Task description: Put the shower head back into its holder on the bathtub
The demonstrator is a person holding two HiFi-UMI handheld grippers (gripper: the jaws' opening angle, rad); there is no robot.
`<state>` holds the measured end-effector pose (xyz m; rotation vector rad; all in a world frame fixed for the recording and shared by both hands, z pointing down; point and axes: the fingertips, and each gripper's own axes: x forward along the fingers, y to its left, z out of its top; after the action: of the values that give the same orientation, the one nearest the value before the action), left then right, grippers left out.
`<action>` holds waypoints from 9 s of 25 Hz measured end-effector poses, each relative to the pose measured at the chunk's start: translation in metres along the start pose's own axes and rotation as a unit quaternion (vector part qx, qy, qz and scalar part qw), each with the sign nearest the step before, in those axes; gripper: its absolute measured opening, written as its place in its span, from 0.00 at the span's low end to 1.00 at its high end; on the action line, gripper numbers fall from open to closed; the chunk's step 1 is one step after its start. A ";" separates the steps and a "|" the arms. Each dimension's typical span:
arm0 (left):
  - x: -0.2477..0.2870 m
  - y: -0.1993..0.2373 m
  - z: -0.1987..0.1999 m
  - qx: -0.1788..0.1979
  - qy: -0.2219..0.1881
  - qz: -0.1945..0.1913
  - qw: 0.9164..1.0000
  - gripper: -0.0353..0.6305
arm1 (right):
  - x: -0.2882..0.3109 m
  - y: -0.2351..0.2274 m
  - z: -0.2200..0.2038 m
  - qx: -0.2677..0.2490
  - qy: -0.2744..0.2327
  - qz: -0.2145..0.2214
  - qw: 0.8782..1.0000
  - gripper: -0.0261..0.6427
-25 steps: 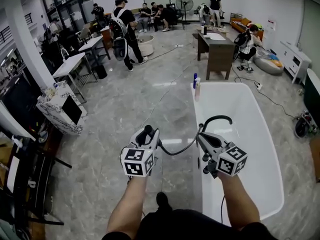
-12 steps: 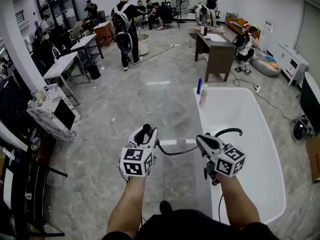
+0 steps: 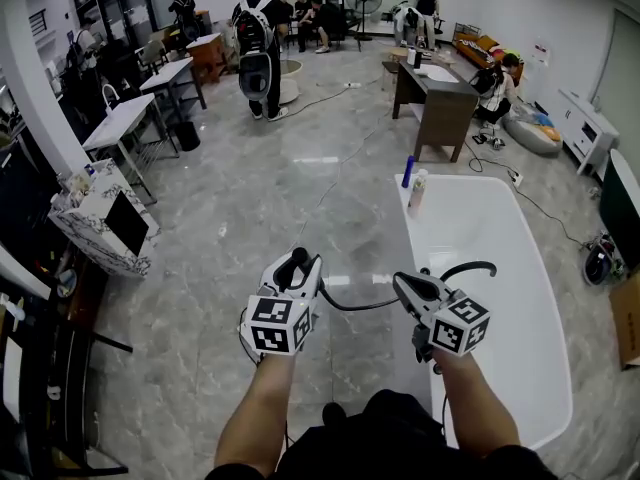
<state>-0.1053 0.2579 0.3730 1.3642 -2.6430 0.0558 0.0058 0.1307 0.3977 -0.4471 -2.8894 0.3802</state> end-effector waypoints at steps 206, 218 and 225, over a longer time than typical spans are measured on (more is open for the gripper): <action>0.391 -0.281 -0.323 0.226 0.341 -0.544 0.732 0.28 | -0.095 -0.303 -0.117 0.268 -0.032 -0.432 0.860 0.06; 0.387 -0.268 -0.353 0.261 0.371 -0.528 0.718 0.29 | -0.105 -0.311 -0.114 0.269 -0.034 -0.432 0.860 0.06; 0.389 -0.277 -0.353 0.258 0.372 -0.524 0.721 0.29 | -0.111 -0.314 -0.118 0.275 -0.035 -0.428 0.860 0.06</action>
<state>-0.0558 -0.1784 0.7728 2.1655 -0.9726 0.9858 0.0518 -0.1682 0.5809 0.9185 -2.5114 0.9879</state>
